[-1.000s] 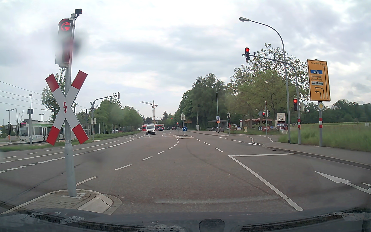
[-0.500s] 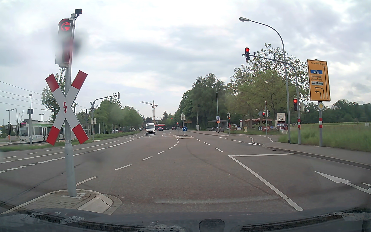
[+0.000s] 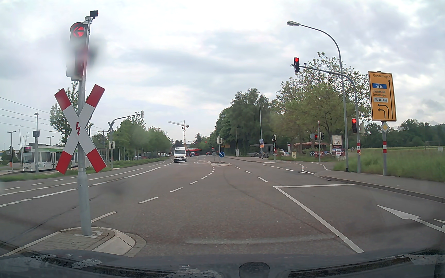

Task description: Follow the waypoints while adhering to traffic rules and regulations

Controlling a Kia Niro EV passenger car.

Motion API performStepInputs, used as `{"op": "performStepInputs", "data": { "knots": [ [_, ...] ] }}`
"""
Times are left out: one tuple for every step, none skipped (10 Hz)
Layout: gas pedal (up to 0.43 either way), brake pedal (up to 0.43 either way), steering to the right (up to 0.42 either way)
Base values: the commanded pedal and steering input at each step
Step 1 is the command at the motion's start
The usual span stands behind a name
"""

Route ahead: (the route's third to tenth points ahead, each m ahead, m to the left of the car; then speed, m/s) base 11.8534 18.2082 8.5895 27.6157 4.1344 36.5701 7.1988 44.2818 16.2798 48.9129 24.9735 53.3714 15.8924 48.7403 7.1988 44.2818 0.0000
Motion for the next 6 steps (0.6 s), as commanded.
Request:
{"op": "performStepInputs", "data": {
  "knots": [
    [0.0,0.201,0.009],
    [0.0,0.201,0.009],
    [0.0,0.201,0.009],
    [0.0,0.201,0.009],
    [0.0,0.201,0.01],
    [0.0,0.201,0.009]
  ]
}}
